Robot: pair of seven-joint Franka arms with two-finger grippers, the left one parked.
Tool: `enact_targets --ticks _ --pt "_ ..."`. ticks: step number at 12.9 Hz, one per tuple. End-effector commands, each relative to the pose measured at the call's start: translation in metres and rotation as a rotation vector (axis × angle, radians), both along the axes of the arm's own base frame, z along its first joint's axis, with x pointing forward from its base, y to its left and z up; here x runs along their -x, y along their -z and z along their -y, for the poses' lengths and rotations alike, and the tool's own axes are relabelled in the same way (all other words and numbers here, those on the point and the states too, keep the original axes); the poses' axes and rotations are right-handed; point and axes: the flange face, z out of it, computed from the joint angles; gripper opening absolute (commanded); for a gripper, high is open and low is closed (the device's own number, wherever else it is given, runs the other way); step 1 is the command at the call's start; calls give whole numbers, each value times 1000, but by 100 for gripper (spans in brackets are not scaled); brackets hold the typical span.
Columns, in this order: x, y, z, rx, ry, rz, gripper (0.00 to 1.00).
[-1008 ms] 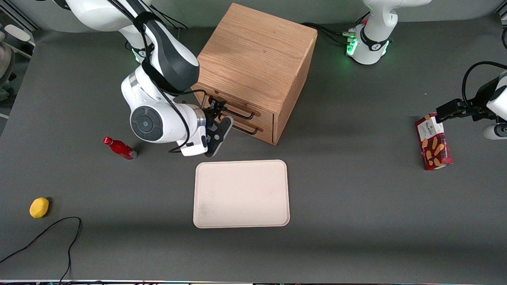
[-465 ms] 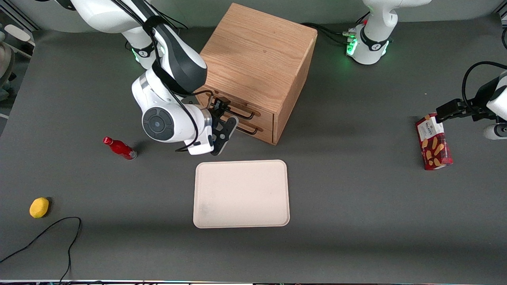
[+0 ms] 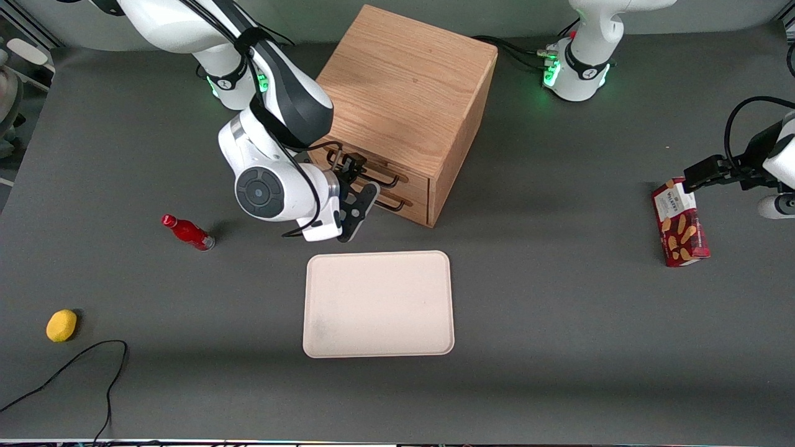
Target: Open upper drawer
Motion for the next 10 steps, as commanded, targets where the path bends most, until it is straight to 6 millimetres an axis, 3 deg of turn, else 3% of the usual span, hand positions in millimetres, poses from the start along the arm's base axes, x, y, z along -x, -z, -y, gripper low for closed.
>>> enact_targets --ticks 1,10 --pt "6 4 -1 28 -2 26 100" --pt "5 12 -5 47 -52 101 100"
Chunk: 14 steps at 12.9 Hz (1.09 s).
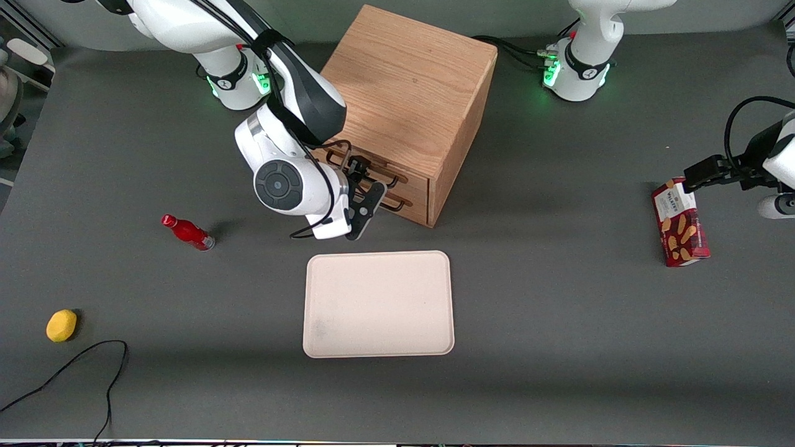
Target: Open upper drawer
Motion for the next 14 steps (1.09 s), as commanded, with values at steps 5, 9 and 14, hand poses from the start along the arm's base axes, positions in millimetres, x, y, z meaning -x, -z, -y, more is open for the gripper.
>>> enact_targets --ticks 5,9,14 --pt "-6 -3 9 13 -55 68 100" --pt "-13 -9 12 5 -51 80 100" --pt "-21 -15 17 -2 -38 88 100"
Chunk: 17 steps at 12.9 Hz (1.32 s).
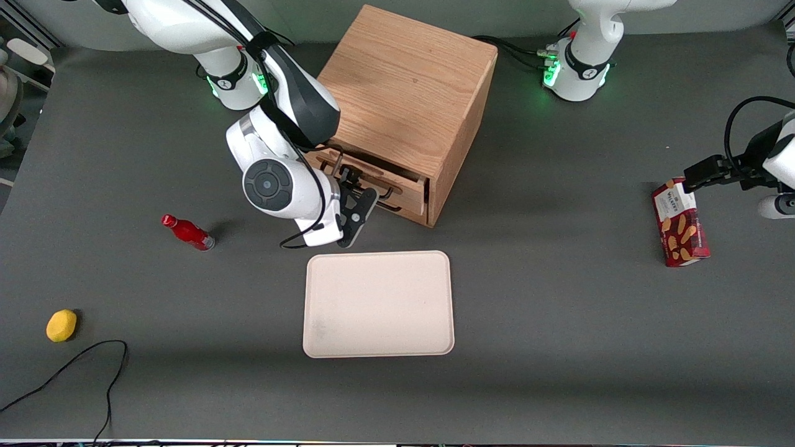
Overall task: Open upper drawer
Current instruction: 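Pull the upper drawer handle outward with the right gripper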
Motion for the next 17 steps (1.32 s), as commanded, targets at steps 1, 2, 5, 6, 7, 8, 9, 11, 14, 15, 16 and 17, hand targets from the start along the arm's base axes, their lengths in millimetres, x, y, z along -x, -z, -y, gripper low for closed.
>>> enact_targets --ticks 1,2,5,6,7,8,9,11,14,15,16,17 --pt "-5 -7 4 -5 -17 19 100" --pt "-7 -7 7 -5 -11 19 100" --pt "-8 -7 8 -3 -9 21 100" --pt "-8 -6 8 -1 -9 21 100" --pt "-8 -5 9 0 -8 20 100" --pt "-9 -4 10 -1 -9 21 100" --pt "-13 -4 15 -2 3 24 100" --pt "-21 1 23 -2 18 19 100" --pt "-35 -3 26 -21 13 39 100" --pt "-36 -2 27 -25 8 40 100" --pt "-37 0 28 -24 9 37 100" --pt "-38 0 27 -24 9 40 100"
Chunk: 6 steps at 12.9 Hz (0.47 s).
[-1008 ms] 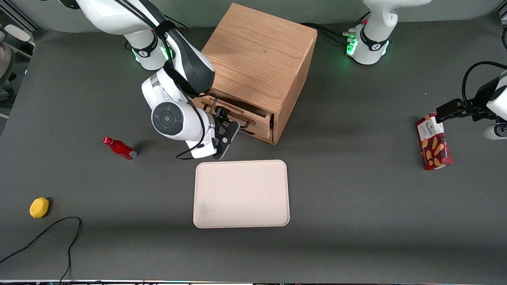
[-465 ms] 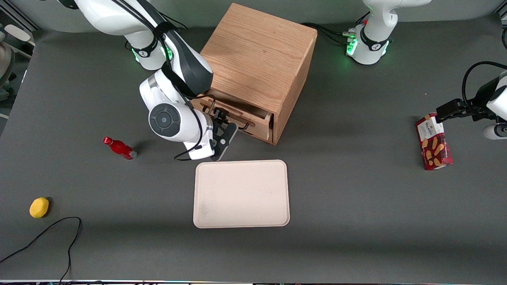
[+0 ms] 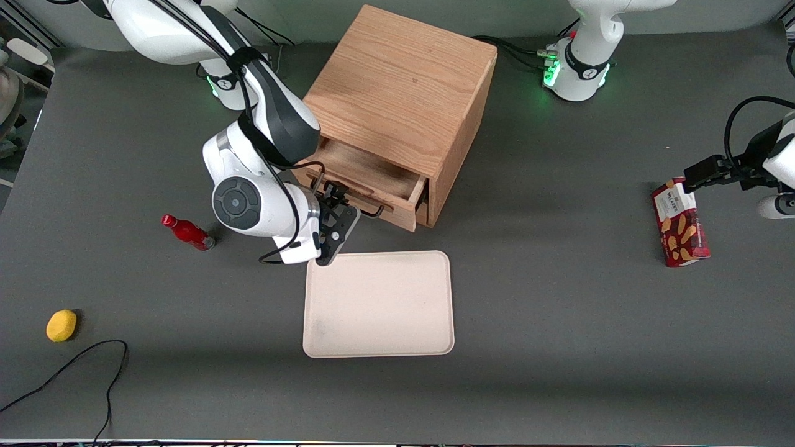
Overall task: Open upper drawer
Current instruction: 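Pull the upper drawer handle outward with the right gripper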
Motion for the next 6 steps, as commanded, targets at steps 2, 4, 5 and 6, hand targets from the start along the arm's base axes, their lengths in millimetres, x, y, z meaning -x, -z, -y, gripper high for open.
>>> enact_targets --ticks 2,4,5,6 --pt "-13 3 -3 -9 -30 22 100" --pt "-23 6 5 -15 -22 24 100" --pt "-27 6 7 -19 -19 28 100" --pt "-30 5 7 -21 -18 34 100"
